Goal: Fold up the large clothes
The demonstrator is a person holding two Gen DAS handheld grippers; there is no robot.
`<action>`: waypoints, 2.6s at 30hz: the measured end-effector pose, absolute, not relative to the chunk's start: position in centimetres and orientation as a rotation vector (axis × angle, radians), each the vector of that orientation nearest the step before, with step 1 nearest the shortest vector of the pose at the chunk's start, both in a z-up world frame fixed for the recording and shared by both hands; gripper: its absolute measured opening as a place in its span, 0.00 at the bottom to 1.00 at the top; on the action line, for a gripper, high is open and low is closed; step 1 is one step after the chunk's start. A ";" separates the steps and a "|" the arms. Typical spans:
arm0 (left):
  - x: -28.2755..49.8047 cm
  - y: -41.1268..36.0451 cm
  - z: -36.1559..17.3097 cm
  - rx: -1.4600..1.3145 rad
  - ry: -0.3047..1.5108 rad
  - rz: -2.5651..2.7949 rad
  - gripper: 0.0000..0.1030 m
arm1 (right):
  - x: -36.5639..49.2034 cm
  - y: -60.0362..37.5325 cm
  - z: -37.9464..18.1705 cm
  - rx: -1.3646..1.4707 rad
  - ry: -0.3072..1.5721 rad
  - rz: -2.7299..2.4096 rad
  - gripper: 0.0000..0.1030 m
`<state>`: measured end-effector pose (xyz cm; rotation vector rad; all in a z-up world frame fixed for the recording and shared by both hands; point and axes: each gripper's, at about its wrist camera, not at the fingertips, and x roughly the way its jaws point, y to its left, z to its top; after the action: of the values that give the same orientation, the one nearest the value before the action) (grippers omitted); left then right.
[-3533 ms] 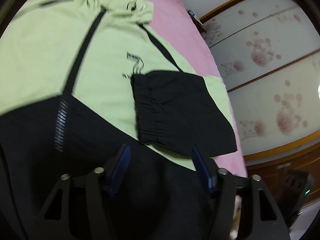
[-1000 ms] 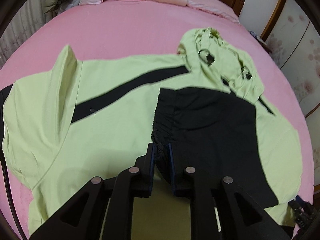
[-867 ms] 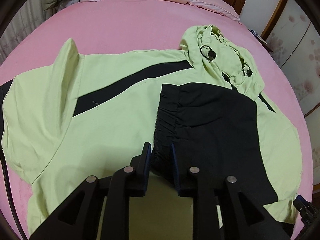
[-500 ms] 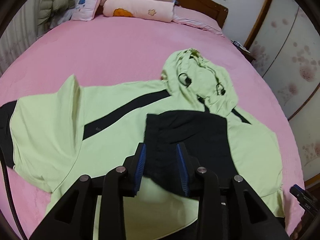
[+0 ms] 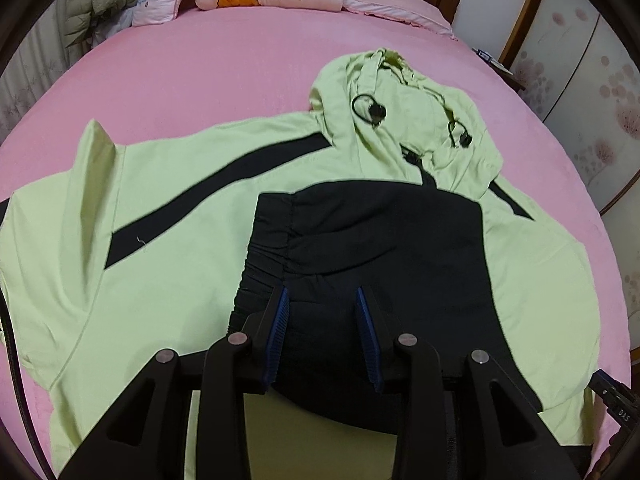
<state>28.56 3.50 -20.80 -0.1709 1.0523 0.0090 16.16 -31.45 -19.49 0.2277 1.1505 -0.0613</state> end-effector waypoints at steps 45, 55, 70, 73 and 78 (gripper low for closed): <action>30.3 0.4 -17.0 -0.117 0.983 -0.070 0.59 | 22.7 -28.7 -13.8 0.107 1.008 0.029 0.30; 33.8 0.0 -22.3 -0.092 1.072 -0.003 0.59 | 29.6 -26.3 -20.4 -0.019 1.109 0.020 0.30; 34.5 -1.1 -23.4 0.007 1.064 -0.014 0.71 | 30.3 -32.6 -22.9 -0.003 1.120 -0.188 0.32; 34.2 -1.3 -23.0 0.005 1.079 -0.025 0.79 | 30.3 -32.7 -22.5 0.017 1.136 -0.199 0.32; 32.9 -1.5 -21.1 0.016 1.071 -0.019 0.81 | 29.3 -32.7 -20.7 0.118 1.136 -0.178 0.32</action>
<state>32.88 -1.52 -21.06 0.0158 1.0715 -0.0194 29.26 -32.71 -20.67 0.1182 1.1357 -0.1784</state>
